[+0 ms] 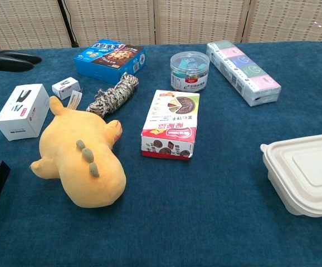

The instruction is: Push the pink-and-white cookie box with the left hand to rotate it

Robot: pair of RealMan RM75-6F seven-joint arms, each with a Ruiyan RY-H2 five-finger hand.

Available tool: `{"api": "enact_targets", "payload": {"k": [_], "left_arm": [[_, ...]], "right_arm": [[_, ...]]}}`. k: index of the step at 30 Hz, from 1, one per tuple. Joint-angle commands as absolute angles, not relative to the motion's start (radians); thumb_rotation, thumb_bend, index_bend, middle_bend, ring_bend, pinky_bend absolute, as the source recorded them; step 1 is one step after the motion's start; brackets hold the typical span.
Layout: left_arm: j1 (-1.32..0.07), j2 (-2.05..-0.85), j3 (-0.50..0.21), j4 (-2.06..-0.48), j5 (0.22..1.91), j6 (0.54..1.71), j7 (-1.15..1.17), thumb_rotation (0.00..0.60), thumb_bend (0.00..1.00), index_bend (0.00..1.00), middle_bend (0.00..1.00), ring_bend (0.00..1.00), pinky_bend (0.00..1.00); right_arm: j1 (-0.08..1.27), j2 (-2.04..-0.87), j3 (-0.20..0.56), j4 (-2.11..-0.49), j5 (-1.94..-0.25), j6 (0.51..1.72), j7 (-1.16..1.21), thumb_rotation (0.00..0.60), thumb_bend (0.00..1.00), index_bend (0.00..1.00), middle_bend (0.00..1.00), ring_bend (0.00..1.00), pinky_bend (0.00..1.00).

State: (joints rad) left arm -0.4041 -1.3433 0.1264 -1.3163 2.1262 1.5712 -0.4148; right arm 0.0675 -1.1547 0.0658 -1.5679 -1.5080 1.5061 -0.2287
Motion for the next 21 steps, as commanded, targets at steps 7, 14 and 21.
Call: {"api": "enact_targets", "payload": {"k": [7,14,21], "left_arm": [[-0.493,-1.419,0.108,-1.334,2.078,1.441,-0.344,0.108,0.0,0.0,0.0,0.0,0.0],[-0.538,-1.465,0.118,-1.342,2.057,1.374,-0.323,0.074,0.0,0.0,0.0,0.0,0.0],[-0.58,-1.518,0.12,-1.332,2.029,1.31,-0.299,0.075,0.0,0.0,0.0,0.0,0.0]], "right_arm": [[0.066,-1.146,0.071,-1.568,-1.502,1.51,-0.208,0.6,0.0,0.0,0.0,0.0,0.0],[0.067,-1.147,0.072,-1.563,-1.493,1.501,-0.201,0.6,0.0,0.0,0.0,0.0,0.0],[0.064,-1.14,0.073,-1.566,-1.486,1.503,-0.19,0.6,0.0,0.0,0.0,0.0,0.0]]}}
